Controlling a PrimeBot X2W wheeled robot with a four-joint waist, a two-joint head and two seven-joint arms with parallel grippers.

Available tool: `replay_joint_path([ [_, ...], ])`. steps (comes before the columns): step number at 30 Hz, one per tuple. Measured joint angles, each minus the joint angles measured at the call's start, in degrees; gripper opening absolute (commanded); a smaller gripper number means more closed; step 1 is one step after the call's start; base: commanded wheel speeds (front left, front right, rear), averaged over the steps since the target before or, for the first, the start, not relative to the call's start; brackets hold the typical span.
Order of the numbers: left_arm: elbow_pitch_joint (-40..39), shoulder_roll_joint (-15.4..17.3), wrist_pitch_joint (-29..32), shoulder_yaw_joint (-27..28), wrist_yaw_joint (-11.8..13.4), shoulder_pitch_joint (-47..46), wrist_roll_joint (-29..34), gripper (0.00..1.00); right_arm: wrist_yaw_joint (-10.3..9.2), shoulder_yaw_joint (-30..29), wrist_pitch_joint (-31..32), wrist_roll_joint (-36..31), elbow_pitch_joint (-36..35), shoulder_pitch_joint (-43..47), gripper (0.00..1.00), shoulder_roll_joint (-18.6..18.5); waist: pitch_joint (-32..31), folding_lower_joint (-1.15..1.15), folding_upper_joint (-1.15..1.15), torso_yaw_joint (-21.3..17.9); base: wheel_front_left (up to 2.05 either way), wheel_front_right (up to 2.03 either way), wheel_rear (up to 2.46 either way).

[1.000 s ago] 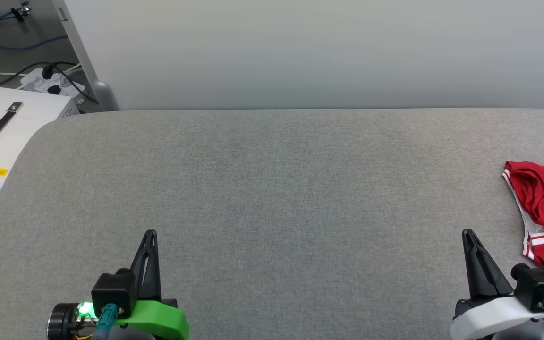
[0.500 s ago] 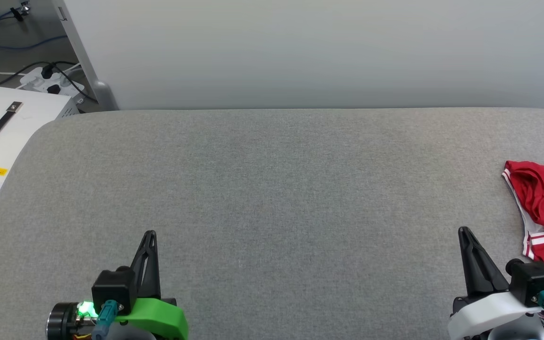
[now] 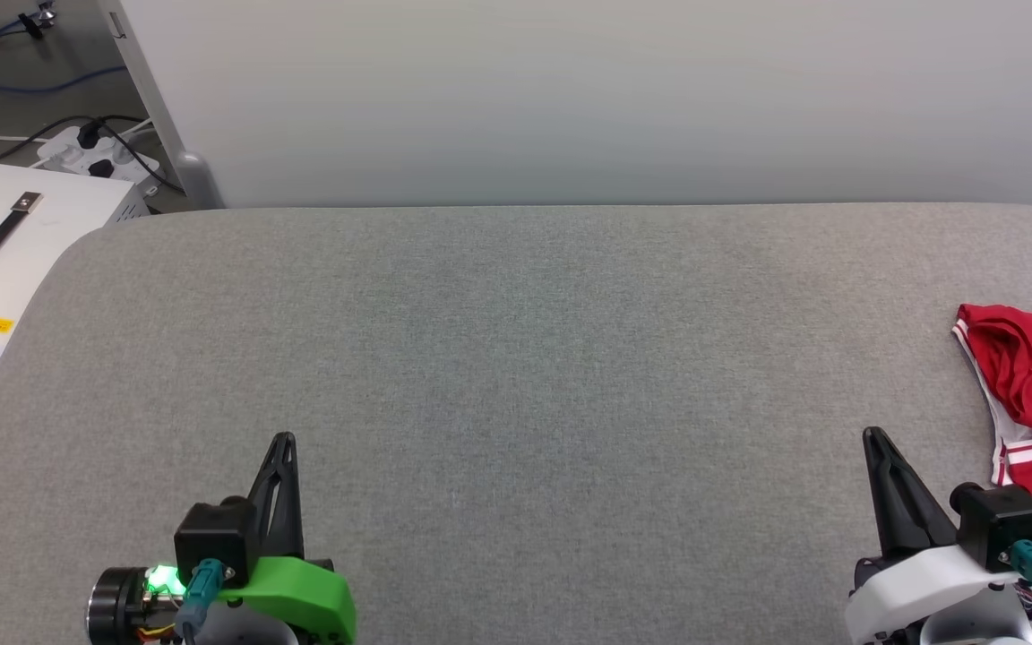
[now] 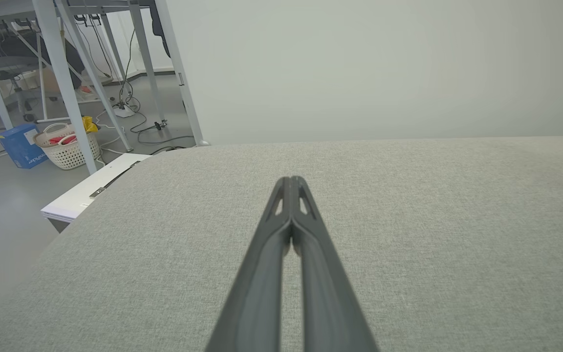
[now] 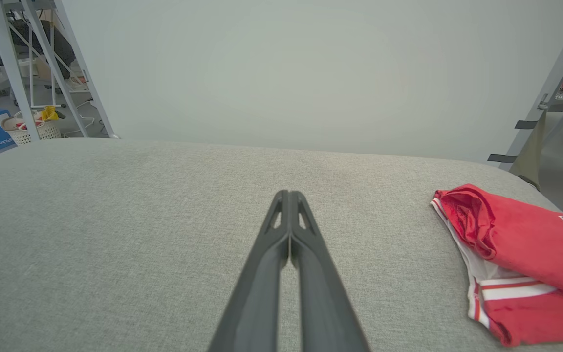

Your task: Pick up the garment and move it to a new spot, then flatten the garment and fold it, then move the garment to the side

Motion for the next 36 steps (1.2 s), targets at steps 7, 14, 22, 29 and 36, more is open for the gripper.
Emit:
replay_joint_path([
  [7, -0.1, 0.0, 0.9, 0.1, 0.0, -0.2, 0.1, 0.00, 0.00, 0.2, 0.8, -0.2, -0.1, -0.5, 0.00, 0.1, 0.0, 0.00, 0.00, 0.0, 0.00, 0.00, 0.00],
  [14, -0.1, -0.1, 1.7, 0.2, 0.0, -0.3, 0.3, 0.00, 0.00, 0.3, 1.5, -0.7, -0.2, -0.6, 0.00, 0.2, 0.1, 0.00, 0.00, 0.0, 0.00, 0.00, 0.00],
  [22, -0.3, -0.2, 2.7, 0.4, 0.0, -0.8, 0.4, 0.00, 0.00, 0.4, 2.5, -1.5, -0.3, -0.9, 0.00, 0.3, 0.1, 0.00, 0.00, -0.1, 0.00, 0.00, 0.00],
  [29, -0.4, -0.2, 3.4, 0.6, 0.0, -1.1, 0.5, 0.00, 0.00, 0.6, 3.2, -2.1, -0.3, -1.3, 0.00, 0.3, 0.2, 0.00, 0.00, -0.1, 0.00, 0.00, 0.00],
  [36, -0.5, -0.2, 4.2, 0.7, 0.0, -1.2, 0.7, 0.00, 0.00, 0.8, 4.1, -2.6, -0.5, -1.7, 0.00, 0.5, 0.2, 0.00, 0.00, -0.1, 0.00, 0.00, 0.00],
])
